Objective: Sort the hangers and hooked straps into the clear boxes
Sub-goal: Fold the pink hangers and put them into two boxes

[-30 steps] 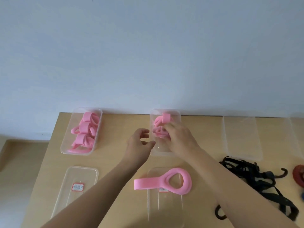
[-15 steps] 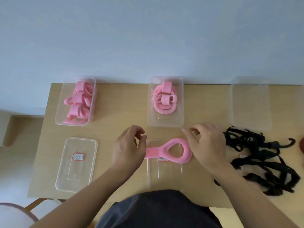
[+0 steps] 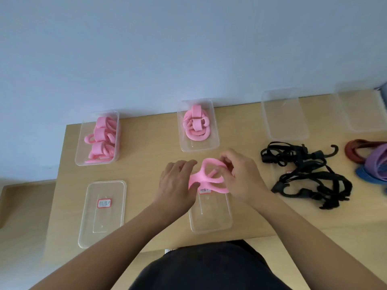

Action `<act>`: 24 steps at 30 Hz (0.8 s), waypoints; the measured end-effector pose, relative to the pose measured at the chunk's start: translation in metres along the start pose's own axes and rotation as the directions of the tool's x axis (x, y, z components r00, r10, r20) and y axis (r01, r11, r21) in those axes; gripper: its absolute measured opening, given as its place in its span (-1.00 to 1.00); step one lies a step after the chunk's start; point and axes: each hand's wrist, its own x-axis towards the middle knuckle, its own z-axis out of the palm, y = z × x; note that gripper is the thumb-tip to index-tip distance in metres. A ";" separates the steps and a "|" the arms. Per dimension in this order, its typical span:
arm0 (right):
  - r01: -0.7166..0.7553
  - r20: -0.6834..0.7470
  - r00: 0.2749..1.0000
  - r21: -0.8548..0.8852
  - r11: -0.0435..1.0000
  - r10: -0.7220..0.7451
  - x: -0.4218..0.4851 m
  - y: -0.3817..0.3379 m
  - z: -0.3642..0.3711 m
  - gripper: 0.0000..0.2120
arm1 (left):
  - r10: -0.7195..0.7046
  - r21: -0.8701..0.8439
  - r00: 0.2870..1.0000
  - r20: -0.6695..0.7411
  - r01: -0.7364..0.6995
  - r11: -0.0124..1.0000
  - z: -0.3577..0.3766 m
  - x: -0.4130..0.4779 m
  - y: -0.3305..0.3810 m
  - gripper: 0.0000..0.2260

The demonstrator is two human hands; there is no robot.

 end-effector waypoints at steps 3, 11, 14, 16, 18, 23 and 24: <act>0.117 -0.085 0.991 0.126 0.985 -0.107 0.004 -0.032 -0.017 -0.87 | -0.075 -0.139 0.997 0.022 0.078 0.987 -0.015 0.001 0.004 -0.56; 0.152 -0.283 0.957 0.297 0.943 -0.065 -0.008 -0.111 -0.067 -0.88 | -0.142 -0.571 0.986 0.083 0.164 0.804 -0.073 -0.002 0.023 -0.94; 0.210 -0.372 0.923 0.285 0.935 -0.094 -0.024 -0.140 -0.084 -0.90 | -0.075 -0.664 0.997 0.032 0.077 0.744 -0.100 -0.006 0.037 -0.92; 0.265 -0.429 0.892 0.249 0.931 -0.139 -0.035 -0.159 -0.093 -0.91 | -0.066 -0.704 0.998 -0.024 0.030 0.710 -0.116 -0.008 0.049 -0.93; 0.332 -0.474 0.860 0.237 0.913 -0.190 -0.045 -0.173 -0.100 -0.92 | -0.070 -0.735 0.995 -0.068 -0.002 0.678 -0.130 -0.012 0.060 -0.84; 0.470 -0.572 0.671 -0.163 0.868 -0.471 -0.082 -0.194 -0.108 -0.89 | 0.060 -0.817 0.989 -0.138 -0.148 0.558 -0.164 -0.040 0.081 -0.84; 0.465 -0.575 0.644 -0.229 0.855 -0.505 -0.089 -0.196 -0.106 -0.88 | 0.101 -0.833 0.986 -0.134 -0.167 0.528 -0.168 -0.046 0.084 -0.84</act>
